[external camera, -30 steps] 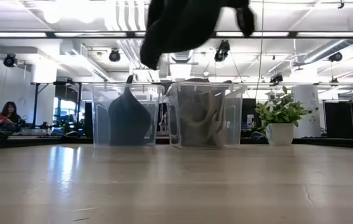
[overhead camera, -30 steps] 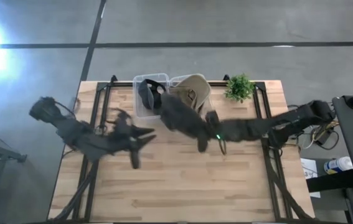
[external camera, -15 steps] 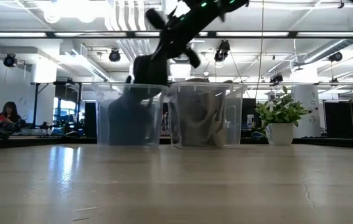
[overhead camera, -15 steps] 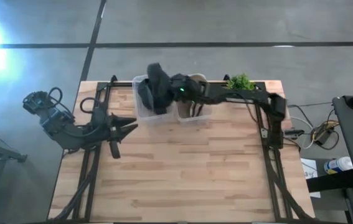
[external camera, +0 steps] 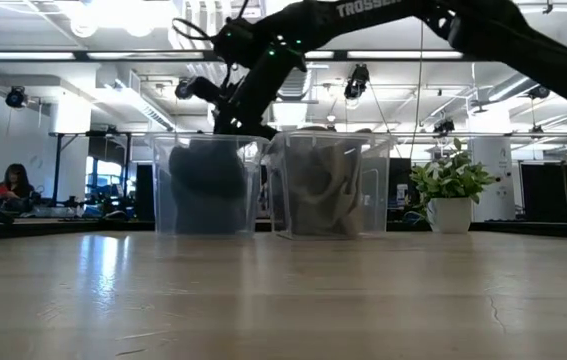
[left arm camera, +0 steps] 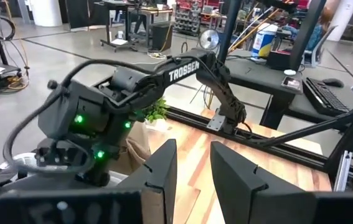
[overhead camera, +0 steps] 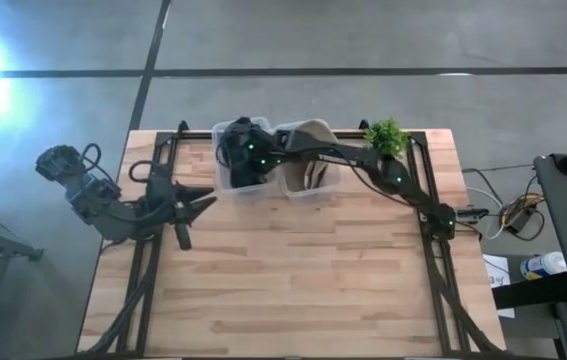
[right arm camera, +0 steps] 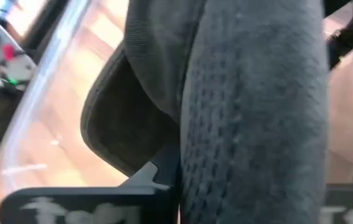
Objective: Pick & Place hat
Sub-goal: Put the black cap into the left transparent container, then return to Home Position
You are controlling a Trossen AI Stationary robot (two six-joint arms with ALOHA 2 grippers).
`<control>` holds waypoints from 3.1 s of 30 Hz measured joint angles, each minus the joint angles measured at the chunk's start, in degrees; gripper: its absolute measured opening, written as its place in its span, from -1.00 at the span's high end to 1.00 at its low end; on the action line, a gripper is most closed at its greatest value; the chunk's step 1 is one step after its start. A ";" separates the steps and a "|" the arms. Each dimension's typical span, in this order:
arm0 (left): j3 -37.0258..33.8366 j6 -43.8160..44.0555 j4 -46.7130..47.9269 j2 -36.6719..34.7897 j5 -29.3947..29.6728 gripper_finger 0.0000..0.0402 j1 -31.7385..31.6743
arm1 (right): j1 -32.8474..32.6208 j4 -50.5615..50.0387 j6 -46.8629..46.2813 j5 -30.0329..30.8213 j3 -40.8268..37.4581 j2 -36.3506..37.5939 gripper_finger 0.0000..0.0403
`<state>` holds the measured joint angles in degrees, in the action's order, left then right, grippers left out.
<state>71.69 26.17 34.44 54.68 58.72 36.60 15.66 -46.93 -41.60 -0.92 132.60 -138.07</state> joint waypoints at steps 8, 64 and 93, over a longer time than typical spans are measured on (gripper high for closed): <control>-1.01 0.02 -0.07 -2.23 -0.01 0.54 -0.04 | -1.38 -3.63 4.29 4.49 0.76 3.55 0.35; -47.61 -5.35 -27.74 -38.08 -48.84 0.54 -27.76 | -20.52 35.23 17.18 18.00 -98.54 97.28 0.18; -61.43 -22.53 -37.66 -42.51 -47.19 0.54 -27.85 | -20.52 35.25 17.18 17.95 -104.68 91.26 0.22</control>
<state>10.26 3.64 -3.22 12.18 11.54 8.75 -4.86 -11.68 -24.43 17.03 27.92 -46.81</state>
